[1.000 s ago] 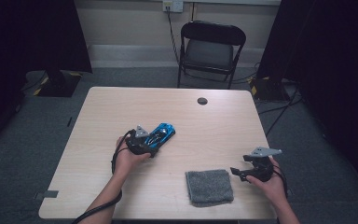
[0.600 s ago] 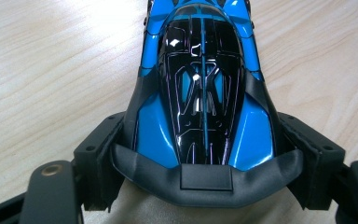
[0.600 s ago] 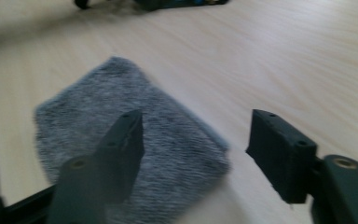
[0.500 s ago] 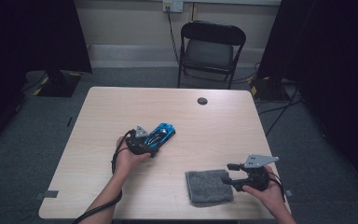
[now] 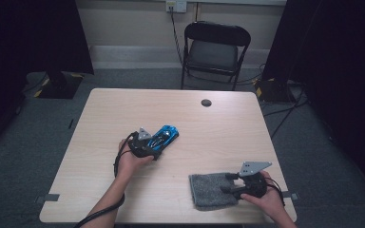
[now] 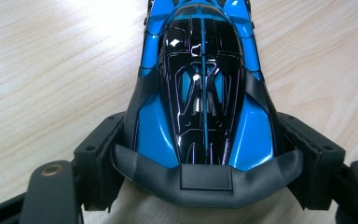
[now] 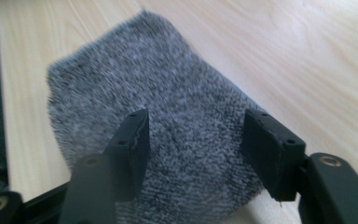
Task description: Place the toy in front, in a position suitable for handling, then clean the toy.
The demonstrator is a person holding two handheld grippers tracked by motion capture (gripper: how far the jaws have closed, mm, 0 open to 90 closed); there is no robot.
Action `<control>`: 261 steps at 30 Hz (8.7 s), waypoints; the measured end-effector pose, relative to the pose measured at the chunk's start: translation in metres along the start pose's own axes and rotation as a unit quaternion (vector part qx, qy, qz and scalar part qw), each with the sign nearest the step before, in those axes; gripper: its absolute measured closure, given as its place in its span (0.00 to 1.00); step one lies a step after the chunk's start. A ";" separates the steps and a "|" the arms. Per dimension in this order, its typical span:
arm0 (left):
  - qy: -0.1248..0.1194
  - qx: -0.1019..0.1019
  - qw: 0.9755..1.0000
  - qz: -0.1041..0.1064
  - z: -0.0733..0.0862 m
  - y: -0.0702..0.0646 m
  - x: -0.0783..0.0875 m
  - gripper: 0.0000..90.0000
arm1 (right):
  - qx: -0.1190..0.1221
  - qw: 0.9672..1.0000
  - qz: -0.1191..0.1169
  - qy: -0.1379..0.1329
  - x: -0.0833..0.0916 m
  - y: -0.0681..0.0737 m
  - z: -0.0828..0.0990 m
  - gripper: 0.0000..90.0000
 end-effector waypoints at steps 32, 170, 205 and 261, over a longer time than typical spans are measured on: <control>-0.001 0.002 1.000 -0.002 0.000 -0.001 0.000 0.27 | -0.007 0.998 0.041 0.045 -0.010 -0.005 0.004 0.80; 0.001 0.001 1.000 -0.003 0.001 -0.001 0.001 0.27 | -0.161 0.978 0.119 0.058 -0.148 -0.090 -0.188 0.88; 0.000 0.002 1.000 -0.003 0.001 -0.001 0.000 0.27 | -0.171 0.969 0.165 0.065 -0.117 -0.132 -0.162 0.88; 0.001 0.002 1.000 -0.003 0.001 -0.001 0.001 0.27 | -0.121 0.992 0.045 -0.007 -0.129 -0.037 -0.210 0.88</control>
Point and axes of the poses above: each handheld gripper's, and its own axes: x roughly backward along the jaws, z roughly out of its underside, y roughly to its left, the point moved 7 cm from there along -x, roughly forward along the jaws, and after that the axes turned 3 degrees about y, right-handed, at the moved point
